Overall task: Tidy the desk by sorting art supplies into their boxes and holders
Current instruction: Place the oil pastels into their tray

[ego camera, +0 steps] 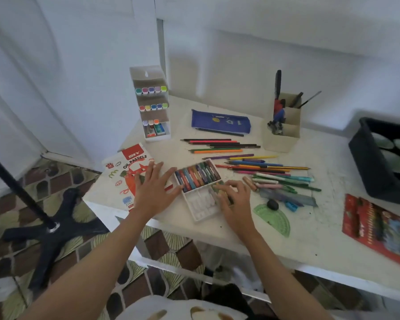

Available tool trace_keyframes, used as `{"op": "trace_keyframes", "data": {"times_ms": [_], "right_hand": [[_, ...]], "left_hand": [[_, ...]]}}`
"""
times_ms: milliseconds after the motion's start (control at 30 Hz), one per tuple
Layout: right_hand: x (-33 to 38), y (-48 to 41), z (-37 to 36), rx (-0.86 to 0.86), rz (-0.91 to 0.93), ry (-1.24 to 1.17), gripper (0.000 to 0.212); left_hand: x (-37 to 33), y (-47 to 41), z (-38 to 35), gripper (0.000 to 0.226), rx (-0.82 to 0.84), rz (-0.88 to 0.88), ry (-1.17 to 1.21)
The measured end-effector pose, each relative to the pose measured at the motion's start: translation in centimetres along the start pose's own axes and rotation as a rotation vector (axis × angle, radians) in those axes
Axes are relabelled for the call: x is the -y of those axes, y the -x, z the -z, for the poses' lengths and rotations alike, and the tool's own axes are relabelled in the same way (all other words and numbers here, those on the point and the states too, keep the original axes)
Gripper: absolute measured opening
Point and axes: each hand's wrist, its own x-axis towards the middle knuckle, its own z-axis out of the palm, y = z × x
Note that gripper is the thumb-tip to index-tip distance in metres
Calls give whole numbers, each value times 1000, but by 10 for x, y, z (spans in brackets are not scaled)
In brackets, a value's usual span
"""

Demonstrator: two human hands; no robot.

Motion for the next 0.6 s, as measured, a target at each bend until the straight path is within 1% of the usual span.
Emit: {"op": "trace_keyframes", "data": {"times_ms": [67,167,233,333,600], "right_hand": [[-2,-1,0,-10,-19,10,35],[-2,-3,-1,61,-54,50,39],[-2,-3,0,89,-45,66,36],[-1,-4,2,105,-82,45,26],[2,-7,4,166,-141,-1,22]], "left_hand": [[0,1,0,82,-11,-3,7],[-1,1,1,78,3,2,14],[-1,0,2,74,11,3,17],[-1,1,2,74,21,3,14],[0,1,2,76,46,-6,12]]}}
